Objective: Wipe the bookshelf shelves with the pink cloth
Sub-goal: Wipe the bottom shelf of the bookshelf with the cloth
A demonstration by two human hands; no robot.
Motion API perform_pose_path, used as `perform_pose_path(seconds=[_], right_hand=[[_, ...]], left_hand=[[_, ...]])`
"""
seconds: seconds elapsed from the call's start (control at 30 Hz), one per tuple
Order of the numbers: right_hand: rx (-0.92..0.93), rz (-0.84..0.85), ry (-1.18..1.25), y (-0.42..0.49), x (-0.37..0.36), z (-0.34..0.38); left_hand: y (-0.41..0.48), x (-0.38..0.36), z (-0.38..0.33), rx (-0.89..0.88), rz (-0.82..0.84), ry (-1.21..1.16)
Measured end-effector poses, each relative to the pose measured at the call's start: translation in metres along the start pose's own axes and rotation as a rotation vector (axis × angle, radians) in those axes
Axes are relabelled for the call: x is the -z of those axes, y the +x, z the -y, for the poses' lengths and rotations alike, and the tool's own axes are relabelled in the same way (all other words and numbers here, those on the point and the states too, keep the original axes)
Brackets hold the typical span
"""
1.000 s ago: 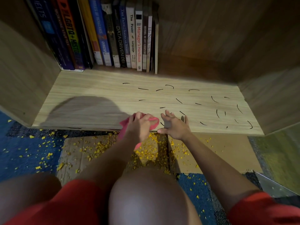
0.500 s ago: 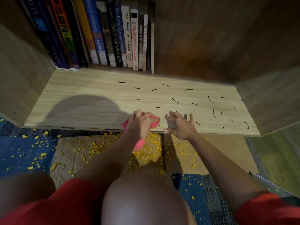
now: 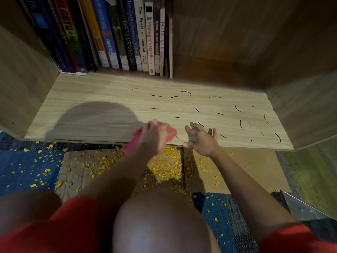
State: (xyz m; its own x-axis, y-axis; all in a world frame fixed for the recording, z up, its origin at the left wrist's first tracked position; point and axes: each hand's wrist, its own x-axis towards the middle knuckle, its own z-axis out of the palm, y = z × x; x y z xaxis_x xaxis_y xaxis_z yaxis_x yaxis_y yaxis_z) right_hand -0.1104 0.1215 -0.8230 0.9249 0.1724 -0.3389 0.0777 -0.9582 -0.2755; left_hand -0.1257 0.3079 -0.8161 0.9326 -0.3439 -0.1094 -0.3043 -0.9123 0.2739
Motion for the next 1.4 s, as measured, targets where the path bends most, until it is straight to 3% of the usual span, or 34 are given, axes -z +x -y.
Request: perform_pose_path(seconds=[0.1,0.23,0.4,0.6,0.73,0.93,1.07,1.13,1.27,1.3,1.4], right_hand=[[0.011,-0.011,0.000,-0.001,0.000,-0.002],[0.017,-0.015,-0.014,0.001,0.000,-0.003],[0.022,-0.007,-0.035,0.000,0.000,-0.002],[0.012,-0.008,-0.003,0.000,0.000,-0.001],[0.010,-0.003,-0.001,0.000,0.001,-0.001],[0.000,-0.009,0.040,0.000,-0.001,-0.001],[0.012,-0.005,0.048,0.001,-0.002,-0.003],[0.016,-0.003,0.047,0.002,-0.003,-0.004],[0.013,-0.002,0.059,0.002,-0.003,-0.004],[0.011,-0.002,0.055,0.002,-0.003,-0.004],[0.009,-0.005,0.034,0.002,-0.001,-0.003]], left_hand=[[0.002,-0.011,-0.001,-0.143,0.023,-0.021],[0.012,0.000,0.019,0.124,0.014,0.062],[-0.002,-0.006,-0.013,-0.152,0.011,0.068],[0.006,0.001,0.004,0.081,-0.026,0.079],[0.000,-0.004,-0.015,-0.155,0.040,0.066],[0.006,0.001,0.006,0.160,0.018,0.106],[-0.002,-0.001,-0.017,-0.133,0.033,0.103],[0.000,-0.004,-0.008,-0.188,0.031,0.126],[0.009,-0.003,0.011,0.121,0.019,0.133],[0.008,-0.001,0.006,0.126,0.020,0.151],[0.000,-0.001,-0.013,-0.145,0.018,0.217]])
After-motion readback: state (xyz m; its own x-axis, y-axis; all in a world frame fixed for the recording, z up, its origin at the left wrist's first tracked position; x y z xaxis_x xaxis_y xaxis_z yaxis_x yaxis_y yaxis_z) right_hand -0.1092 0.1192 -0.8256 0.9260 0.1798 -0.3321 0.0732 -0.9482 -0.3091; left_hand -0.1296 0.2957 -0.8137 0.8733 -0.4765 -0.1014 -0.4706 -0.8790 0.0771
